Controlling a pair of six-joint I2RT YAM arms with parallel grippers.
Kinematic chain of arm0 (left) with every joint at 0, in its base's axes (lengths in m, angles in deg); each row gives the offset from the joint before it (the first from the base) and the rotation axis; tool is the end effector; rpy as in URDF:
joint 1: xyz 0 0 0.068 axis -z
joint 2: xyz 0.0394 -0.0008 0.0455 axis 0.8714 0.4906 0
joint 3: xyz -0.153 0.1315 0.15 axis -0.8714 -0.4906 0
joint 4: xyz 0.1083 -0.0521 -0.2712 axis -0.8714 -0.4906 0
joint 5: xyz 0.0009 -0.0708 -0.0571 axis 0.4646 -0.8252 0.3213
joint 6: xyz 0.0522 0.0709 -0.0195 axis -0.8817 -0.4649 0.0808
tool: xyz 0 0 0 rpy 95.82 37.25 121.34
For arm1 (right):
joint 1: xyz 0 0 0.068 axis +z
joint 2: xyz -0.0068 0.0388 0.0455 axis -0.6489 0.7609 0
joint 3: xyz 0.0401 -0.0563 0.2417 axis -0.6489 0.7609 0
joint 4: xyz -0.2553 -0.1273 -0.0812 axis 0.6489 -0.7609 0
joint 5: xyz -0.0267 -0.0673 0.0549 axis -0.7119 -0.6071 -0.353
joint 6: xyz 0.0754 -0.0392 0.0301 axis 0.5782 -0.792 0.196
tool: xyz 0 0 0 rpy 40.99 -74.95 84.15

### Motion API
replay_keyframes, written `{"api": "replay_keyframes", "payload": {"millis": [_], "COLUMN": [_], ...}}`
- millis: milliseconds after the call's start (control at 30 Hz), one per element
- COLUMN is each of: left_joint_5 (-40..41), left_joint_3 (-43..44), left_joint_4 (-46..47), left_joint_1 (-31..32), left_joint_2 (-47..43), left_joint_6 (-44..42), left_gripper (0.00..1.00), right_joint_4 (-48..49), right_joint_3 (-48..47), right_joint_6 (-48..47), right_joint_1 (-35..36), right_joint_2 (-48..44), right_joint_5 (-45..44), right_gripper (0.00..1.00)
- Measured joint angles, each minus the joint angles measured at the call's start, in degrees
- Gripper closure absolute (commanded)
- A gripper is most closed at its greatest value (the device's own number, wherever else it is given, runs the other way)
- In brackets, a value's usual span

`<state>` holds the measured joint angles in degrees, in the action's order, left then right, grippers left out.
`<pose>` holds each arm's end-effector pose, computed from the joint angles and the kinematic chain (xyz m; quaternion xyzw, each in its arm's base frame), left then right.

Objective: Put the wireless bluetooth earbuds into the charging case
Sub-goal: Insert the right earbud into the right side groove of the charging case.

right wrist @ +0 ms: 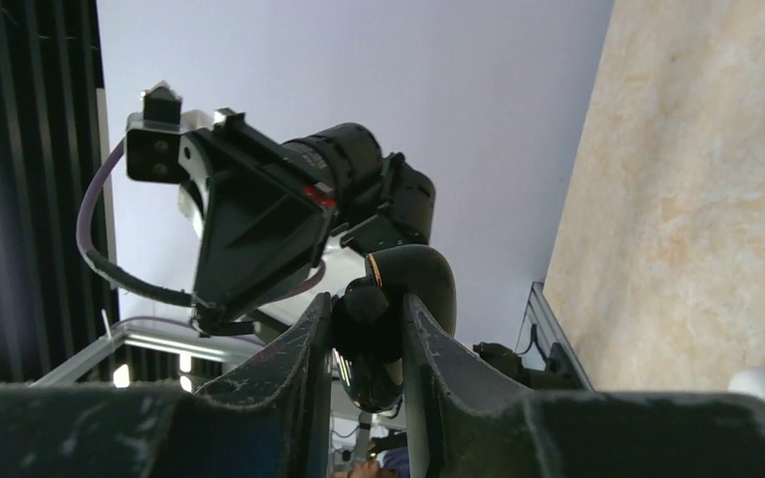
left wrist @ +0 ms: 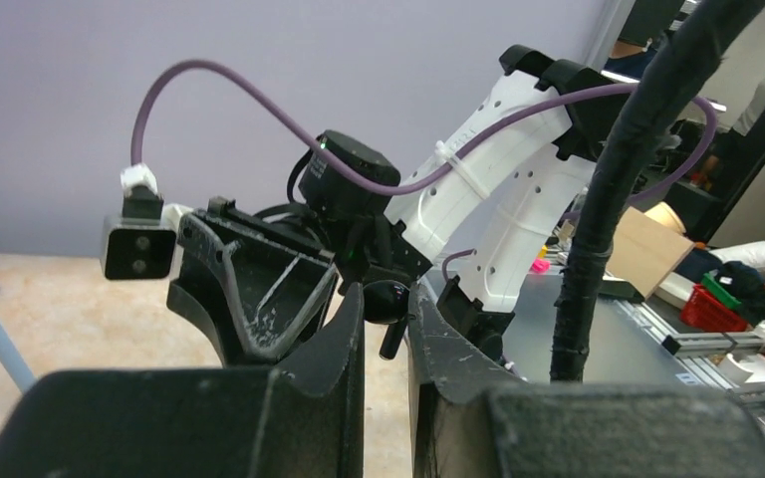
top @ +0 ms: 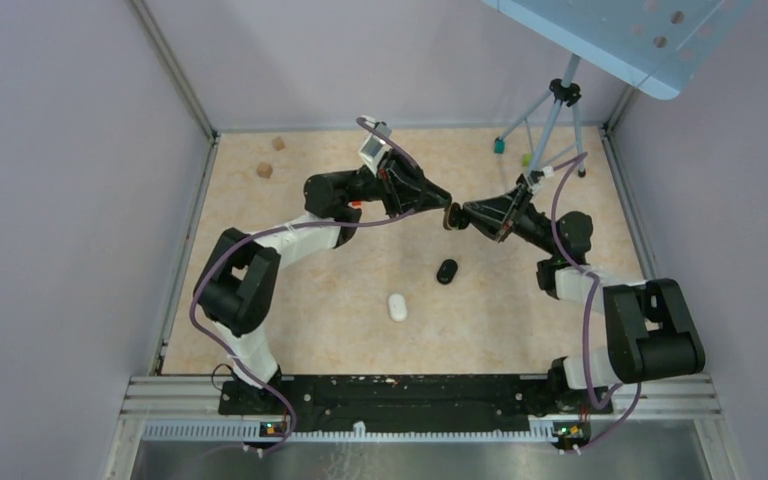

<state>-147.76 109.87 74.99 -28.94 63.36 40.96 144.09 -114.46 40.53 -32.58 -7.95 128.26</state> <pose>0.3068 -0.2734 0.3205 0.4046 0.3997 -0.6977 0.4356 0.3058 0.1049 0.1988 0.1462 0.6200 0.7363 0.2282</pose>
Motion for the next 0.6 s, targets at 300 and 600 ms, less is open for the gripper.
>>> {"api": "replay_keyframes", "payload": {"millis": [300,600], "left_joint_5": [-1.5,-4.0], "left_joint_3": [0.0,0.0], "left_joint_4": [0.7,0.9], "left_joint_1": [0.1,1.5], "left_joint_2": [3.6,4.6], "left_joint_6": [2.5,1.4], "left_gripper": [1.00,1.00], "right_joint_4": [2.2,-0.2], "right_joint_3": [-0.2,-0.9], "right_joint_6": [2.7,2.6], "right_joint_1": [1.5,2.3], "right_joint_2": [0.0,0.0], "right_joint_5": [-0.9,-1.2], "right_gripper": [1.00,1.00]}}
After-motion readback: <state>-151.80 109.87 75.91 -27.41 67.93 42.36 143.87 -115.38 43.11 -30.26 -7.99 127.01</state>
